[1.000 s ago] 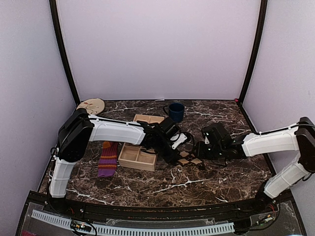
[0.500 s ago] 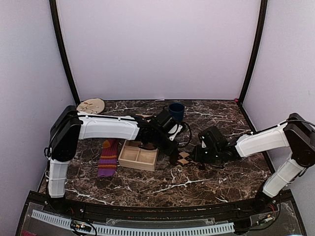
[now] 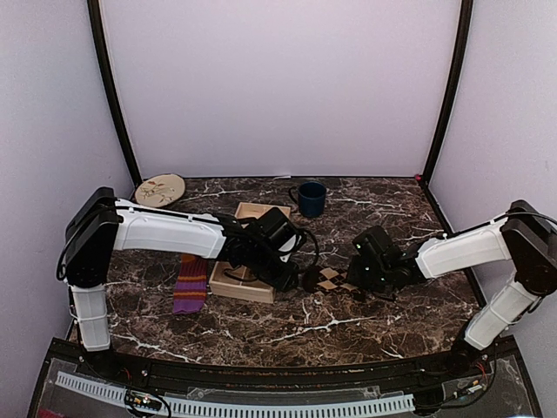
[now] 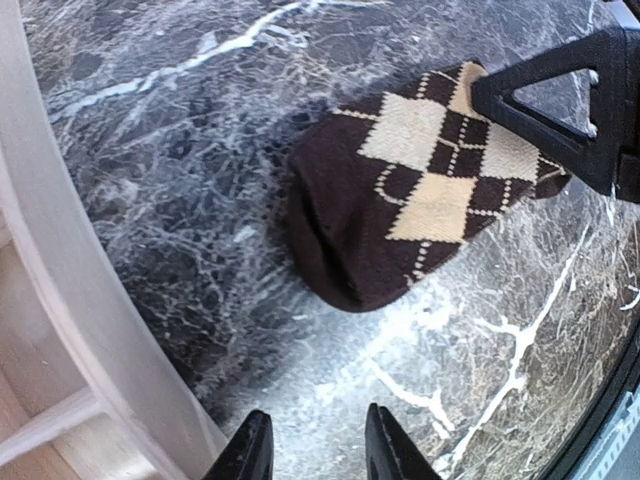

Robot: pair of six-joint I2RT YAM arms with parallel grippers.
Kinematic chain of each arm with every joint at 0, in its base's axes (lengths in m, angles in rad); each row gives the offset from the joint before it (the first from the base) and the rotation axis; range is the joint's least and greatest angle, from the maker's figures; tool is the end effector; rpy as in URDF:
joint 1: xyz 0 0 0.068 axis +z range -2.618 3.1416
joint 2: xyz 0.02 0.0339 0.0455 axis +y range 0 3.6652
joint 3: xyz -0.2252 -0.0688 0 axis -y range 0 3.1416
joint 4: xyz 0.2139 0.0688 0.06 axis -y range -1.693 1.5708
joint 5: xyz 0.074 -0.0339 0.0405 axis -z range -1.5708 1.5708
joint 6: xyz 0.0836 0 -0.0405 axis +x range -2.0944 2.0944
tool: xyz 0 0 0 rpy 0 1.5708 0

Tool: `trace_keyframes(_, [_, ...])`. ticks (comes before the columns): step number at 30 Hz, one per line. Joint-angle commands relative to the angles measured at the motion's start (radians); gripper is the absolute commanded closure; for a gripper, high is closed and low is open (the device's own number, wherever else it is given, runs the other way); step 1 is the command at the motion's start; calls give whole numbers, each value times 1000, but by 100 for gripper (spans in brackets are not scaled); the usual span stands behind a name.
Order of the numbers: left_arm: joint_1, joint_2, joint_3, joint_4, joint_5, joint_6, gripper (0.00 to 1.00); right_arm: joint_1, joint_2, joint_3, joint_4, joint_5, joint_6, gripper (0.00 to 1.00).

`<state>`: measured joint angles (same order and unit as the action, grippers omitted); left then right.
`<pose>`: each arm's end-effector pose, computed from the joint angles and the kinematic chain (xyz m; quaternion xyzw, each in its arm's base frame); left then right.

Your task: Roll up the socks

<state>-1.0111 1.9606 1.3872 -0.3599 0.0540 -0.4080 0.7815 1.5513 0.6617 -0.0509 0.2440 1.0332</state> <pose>0.2147 -0.3511 0.1296 0.2900 0.9039 -0.2235 0.2210 0.2189 0.1888 0.0850 0.1559 0.9315 0.1711 0.2806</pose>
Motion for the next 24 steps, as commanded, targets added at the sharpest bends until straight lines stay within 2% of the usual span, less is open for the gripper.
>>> trace_keyframes(1, [-25,-13,29,-23,25,-3,65,13,21,-11,-55,31,151,76])
trace_keyframes(13, [-69,80,67,-19,88,-2,65,118,16,23,-91,75,322,75])
trace_keyframes(24, [-69,190,185,-120,-100,-29,64,184,-14,27,-136,95,391,75])
